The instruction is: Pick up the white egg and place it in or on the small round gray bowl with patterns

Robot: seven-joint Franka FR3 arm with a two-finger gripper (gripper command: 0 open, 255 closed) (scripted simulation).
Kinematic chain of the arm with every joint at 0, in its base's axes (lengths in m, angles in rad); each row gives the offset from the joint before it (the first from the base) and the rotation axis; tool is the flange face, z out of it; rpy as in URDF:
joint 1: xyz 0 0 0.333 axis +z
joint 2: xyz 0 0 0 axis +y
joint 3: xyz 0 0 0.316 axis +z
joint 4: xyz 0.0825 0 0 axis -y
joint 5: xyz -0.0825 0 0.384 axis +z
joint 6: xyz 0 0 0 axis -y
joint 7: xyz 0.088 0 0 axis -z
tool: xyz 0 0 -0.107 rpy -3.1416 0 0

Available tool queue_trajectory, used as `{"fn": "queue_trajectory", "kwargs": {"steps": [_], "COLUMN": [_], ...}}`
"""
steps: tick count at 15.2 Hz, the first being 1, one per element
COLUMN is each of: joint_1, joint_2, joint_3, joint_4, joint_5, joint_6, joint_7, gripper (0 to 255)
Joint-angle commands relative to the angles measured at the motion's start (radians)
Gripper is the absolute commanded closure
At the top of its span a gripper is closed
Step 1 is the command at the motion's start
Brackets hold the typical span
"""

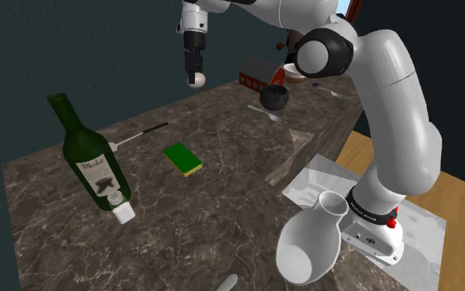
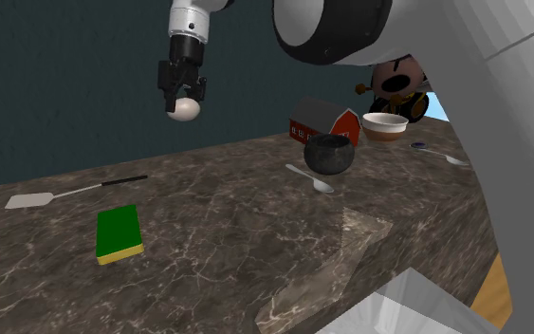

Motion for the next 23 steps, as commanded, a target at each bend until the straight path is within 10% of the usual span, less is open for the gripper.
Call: {"fn": "queue_trajectory", "kwargs": {"steps": [1, 11, 23], "joint_1": [-0.020, -0.147, -0.305], "joint_2": [-0.065, -0.270, -0.342], "joint_3": [-0.010, -0.073, -0.163], "joint_4": [-0.105, -0.421, -0.522], "joint_5": [-0.002, -0.029, -0.081], "joint_6": [0.029, 0.081, 0.052], "joint_7": [-0.039, -0.253, -0.502], "gripper": [255, 255, 255]}}
